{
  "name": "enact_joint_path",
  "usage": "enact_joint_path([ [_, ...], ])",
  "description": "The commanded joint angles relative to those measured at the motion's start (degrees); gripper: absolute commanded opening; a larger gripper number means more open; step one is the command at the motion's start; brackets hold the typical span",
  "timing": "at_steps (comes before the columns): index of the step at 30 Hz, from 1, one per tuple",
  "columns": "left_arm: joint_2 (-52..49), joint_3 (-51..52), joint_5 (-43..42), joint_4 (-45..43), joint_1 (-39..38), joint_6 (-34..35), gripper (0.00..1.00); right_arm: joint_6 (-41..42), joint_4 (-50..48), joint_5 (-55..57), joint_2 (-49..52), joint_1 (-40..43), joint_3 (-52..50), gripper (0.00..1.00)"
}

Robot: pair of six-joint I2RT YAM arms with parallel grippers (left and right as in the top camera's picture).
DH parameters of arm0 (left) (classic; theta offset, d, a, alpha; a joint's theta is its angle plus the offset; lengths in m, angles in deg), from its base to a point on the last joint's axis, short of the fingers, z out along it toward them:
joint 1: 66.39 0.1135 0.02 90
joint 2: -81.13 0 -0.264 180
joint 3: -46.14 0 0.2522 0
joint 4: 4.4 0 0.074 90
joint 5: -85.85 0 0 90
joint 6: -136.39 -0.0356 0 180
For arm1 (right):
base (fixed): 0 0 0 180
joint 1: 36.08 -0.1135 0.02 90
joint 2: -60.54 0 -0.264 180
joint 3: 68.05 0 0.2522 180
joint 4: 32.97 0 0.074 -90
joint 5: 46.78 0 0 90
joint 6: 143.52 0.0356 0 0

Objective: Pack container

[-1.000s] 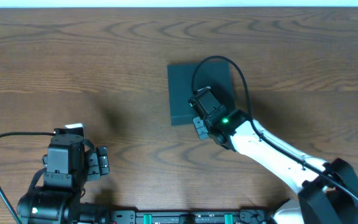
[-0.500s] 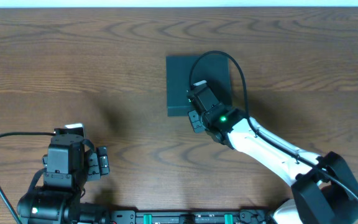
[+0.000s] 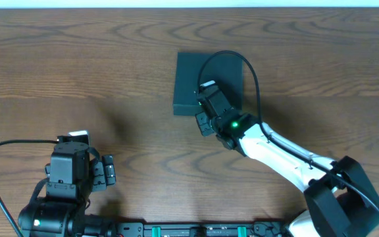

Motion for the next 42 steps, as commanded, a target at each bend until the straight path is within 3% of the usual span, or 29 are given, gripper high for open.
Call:
enact_joint_path([
  [1,0.28,0.17,0.17,0.22,0.33,-0.81,0.95,-0.70,3.61,0.02,0.26,0.83,3.04,0.01],
  [7,0.28,0.17,0.17,0.20,0.33,-0.81,0.95,0.70,11.85,0.15,-6.97,0.61,4.35,0.01],
  [12,0.28,0.17,0.17,0.20,0.33,-0.81,0.95,0.83,11.10,7.93,-12.15,5.51,4.33,0.01],
  [16,0.28,0.17,0.17,0.20,0.33,-0.81,0.95,0.81,6.25,10.19,-8.72,14.71,4.35,0.01],
  [21,0.28,0.17,0.17,0.20,0.33,-0.79,0.95,1.29,-4.02,-0.04,-0.52,21.55,5.14,0.01],
  [30,0.28,0.17,0.17,0.20,0.33,-0.79,0.95,2.36,-7.17,-1.51,14.80,22.34,16.90,0.01],
  [42,0.28,0.17,0.17,0.20,0.33,-0.81,0.95,4.94,-6.47,-5.90,16.06,22.38,18.86,0.01],
])
